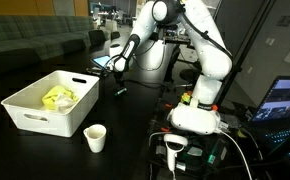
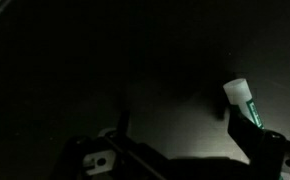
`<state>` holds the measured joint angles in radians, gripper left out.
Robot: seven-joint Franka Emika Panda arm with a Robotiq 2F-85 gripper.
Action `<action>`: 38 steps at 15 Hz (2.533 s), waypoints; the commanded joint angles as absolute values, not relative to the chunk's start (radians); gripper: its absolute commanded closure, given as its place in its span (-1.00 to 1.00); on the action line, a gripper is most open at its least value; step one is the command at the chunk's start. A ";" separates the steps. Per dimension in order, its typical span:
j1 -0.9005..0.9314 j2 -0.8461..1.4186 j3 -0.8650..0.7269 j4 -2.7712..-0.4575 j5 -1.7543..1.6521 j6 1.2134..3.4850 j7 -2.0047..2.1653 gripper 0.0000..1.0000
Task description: Put the towels in the basket and the tape and marker in the mug
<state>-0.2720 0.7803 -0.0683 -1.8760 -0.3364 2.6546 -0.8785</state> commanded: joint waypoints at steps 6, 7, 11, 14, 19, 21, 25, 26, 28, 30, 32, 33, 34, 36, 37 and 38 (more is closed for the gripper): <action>-0.252 0.740 -0.078 -1.945 -0.387 2.710 -0.928 -1.00; -0.254 0.733 -0.078 -1.957 -0.389 2.714 -0.930 -1.00; -0.246 0.700 -0.104 -2.000 -0.393 2.748 -0.898 -1.00; -0.248 0.658 -0.119 -2.033 -0.396 2.769 -0.901 -1.00; -0.238 0.612 -0.113 -2.073 -0.408 2.759 -0.919 -1.00; -0.232 0.603 -0.106 -2.088 -0.413 2.761 -0.925 -1.00; -0.213 0.610 -0.096 -2.100 -0.414 2.771 -0.928 -1.00; -0.207 0.620 -0.095 -2.093 -0.413 2.773 -0.926 -1.00; -0.205 0.626 -0.088 -2.091 -0.411 2.773 -0.936 -1.00; -0.205 0.627 -0.081 -2.092 -0.407 2.772 -0.945 -1.00; -0.208 0.628 -0.074 -2.094 -0.404 2.771 -0.954 -1.00; -0.210 0.627 -0.071 -2.097 -0.402 2.770 -0.958 -1.00; -0.210 0.628 -0.070 -2.099 -0.403 2.771 -0.962 -1.00; -0.213 0.628 -0.065 -2.102 -0.400 2.767 -0.974 -1.00; -0.213 0.629 -0.064 -2.103 -0.400 2.767 -0.978 -1.00; -0.211 0.632 -0.064 -2.103 -0.400 2.765 -0.981 -1.00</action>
